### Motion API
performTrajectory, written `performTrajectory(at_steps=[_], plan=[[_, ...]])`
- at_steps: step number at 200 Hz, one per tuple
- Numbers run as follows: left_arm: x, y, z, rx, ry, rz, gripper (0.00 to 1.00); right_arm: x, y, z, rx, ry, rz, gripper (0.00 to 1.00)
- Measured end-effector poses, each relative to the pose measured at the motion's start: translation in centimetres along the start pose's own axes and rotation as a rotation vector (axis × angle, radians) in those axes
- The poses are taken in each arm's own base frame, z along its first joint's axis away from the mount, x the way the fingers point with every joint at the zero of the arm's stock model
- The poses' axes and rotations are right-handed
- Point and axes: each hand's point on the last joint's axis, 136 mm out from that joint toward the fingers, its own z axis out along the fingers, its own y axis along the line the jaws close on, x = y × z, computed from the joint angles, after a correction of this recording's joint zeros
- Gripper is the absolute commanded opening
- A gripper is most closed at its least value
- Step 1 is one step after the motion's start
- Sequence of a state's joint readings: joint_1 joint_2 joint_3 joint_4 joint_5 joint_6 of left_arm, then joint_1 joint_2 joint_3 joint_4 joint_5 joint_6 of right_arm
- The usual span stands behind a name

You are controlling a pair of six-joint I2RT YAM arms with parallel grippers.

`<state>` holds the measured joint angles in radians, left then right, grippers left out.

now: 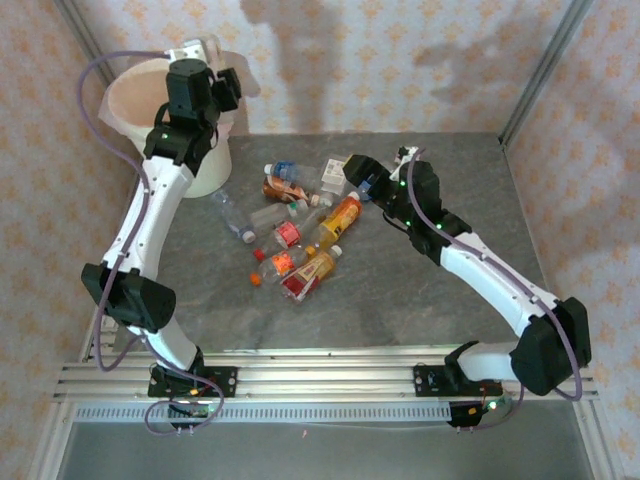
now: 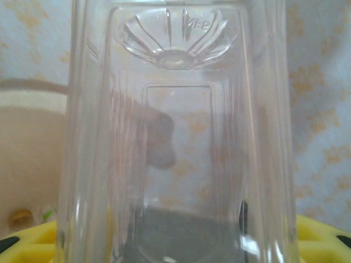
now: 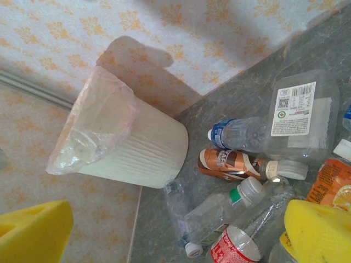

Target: Put the plastic bottles in the bin

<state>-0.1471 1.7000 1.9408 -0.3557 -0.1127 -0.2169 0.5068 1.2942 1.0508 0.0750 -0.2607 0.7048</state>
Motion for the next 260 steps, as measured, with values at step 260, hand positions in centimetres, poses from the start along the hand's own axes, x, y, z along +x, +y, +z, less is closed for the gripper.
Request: performTrajectory(at_steps=[260], plan=[[6.8, 21.3, 10.6, -0.952, 0.027, 0.003, 0.73, -0.6, -1.6, -2.2, 0.075, -0.055, -0.056, 0.99]])
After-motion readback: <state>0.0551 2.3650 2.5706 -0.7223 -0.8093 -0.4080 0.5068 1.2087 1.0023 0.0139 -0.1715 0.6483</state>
